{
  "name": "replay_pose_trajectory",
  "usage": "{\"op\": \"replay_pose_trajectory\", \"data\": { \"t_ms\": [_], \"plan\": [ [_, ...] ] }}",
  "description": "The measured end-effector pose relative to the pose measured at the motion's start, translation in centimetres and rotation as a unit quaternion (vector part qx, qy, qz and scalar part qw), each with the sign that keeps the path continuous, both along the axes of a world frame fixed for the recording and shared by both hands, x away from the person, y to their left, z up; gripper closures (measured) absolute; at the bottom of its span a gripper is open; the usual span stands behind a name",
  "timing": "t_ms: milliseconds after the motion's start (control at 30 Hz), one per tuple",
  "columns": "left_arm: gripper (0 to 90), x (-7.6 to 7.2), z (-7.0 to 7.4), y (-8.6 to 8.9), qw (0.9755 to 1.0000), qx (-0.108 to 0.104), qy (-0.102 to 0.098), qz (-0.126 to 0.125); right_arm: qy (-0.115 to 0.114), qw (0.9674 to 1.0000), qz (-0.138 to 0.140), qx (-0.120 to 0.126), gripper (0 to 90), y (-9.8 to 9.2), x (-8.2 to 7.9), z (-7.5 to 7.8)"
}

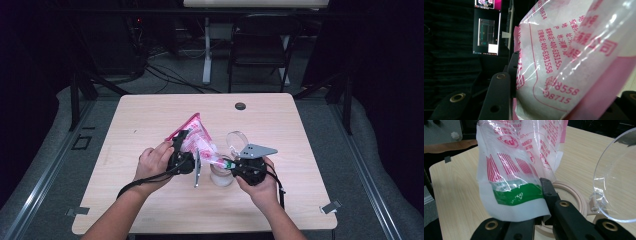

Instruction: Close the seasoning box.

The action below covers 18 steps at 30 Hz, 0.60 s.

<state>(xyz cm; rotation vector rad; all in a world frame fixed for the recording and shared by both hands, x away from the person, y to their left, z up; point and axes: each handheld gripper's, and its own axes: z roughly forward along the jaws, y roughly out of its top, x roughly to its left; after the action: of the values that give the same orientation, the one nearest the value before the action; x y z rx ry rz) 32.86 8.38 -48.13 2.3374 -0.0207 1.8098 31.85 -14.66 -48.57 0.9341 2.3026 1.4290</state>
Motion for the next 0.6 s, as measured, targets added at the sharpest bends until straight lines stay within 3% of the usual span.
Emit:
{"op": "replay_pose_trajectory", "data": {
  "t_ms": [600],
  "plan": [
    [64.5, -0.15, 0.04, -0.07, 0.9999, 0.006, -0.008, -0.004, 0.003, 1.0000, 0.000, -0.004, 89.6, -0.05, 0.08, -0.15]
  ]
}}
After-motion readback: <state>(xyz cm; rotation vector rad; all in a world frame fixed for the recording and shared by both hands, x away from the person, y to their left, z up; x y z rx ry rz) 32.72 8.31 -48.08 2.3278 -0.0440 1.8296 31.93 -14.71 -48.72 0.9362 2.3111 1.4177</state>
